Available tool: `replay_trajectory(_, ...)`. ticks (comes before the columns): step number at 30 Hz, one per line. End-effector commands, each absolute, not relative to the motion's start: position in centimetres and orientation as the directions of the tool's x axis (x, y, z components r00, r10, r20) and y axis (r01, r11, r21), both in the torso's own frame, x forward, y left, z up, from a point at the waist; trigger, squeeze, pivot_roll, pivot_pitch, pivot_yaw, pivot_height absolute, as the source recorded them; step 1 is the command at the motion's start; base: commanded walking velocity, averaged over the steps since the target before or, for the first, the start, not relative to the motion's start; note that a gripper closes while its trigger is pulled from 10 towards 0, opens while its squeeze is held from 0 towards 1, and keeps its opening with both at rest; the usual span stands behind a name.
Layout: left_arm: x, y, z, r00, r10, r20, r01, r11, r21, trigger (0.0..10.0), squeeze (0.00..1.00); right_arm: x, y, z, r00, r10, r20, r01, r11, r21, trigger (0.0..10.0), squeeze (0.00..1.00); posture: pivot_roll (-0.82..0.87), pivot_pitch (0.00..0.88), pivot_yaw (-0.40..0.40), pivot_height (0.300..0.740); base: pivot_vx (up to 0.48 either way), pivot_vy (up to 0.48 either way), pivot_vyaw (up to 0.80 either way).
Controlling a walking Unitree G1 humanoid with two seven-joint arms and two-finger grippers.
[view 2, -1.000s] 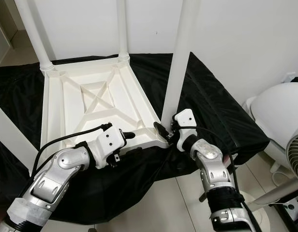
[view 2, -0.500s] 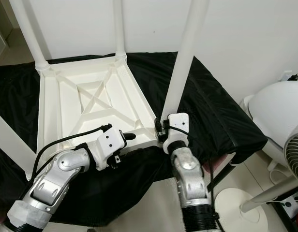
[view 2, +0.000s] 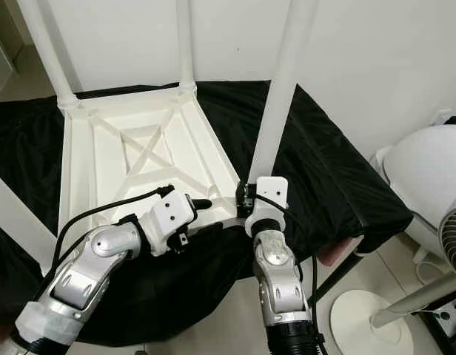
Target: Building children table
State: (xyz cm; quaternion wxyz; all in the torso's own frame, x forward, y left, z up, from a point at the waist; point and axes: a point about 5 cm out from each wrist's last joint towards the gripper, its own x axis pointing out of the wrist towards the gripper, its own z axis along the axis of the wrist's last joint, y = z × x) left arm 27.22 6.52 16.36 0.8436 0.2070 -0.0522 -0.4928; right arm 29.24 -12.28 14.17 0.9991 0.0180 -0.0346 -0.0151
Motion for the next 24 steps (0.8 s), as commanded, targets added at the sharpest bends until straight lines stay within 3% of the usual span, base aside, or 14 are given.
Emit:
replay_trajectory(1, 27.5, 6.8, 16.2, 0.536, -0.837, -0.109, 0.795, 0.457, 0.399, 10.0, 0.00, 29.0, -12.3, 14.0, 0.996, -0.052, 0.068, 0.048, 0.997, 0.052, 10.0, 1.00, 0.02, 0.000, 0.027, 0.740, 0.000, 0.000, 0.00)
replay_trajectory(3, 27.6, 6.9, 16.2, 0.536, -0.837, -0.108, 0.795, 0.458, 0.399, 10.0, 0.00, 29.0, -12.3, 14.0, 0.996, -0.053, 0.067, 0.050, 0.997, 0.051, 10.0, 1.00, 0.02, 0.000, 0.027, 0.740, 0.000, 0.000, 0.00)
replay_trajectory(4, 28.0, 6.9, 16.5, 0.547, -0.831, -0.103, 0.783, 0.464, 0.413, 10.0, 0.00, 29.0, -12.5, 14.1, 0.996, -0.045, 0.077, 0.042, 0.998, 0.042, 10.0, 0.00, 0.02, 0.000, 0.025, 0.740, 0.000, 0.000, 0.00)
replay_trajectory(17, 29.6, 7.6, 17.2, 0.612, -0.788, -0.071, 0.724, 0.522, 0.451, 10.0, 0.00, 28.8, -12.2, 13.8, 0.989, 0.122, 0.088, -0.119, 0.992, -0.033, 10.0, 0.00, 0.03, 0.000, 0.036, 0.740, 0.000, 0.000, 0.00)
replay_trajectory(24, 30.3, 8.0, 17.1, 0.624, -0.778, -0.070, 0.714, 0.531, 0.456, 10.0, 0.00, 29.2, -13.1, 13.9, 0.987, 0.133, 0.095, -0.126, 0.989, -0.078, 10.0, 0.00, 0.03, 0.000, 0.027, 0.740, 0.000, 0.000, 0.00)
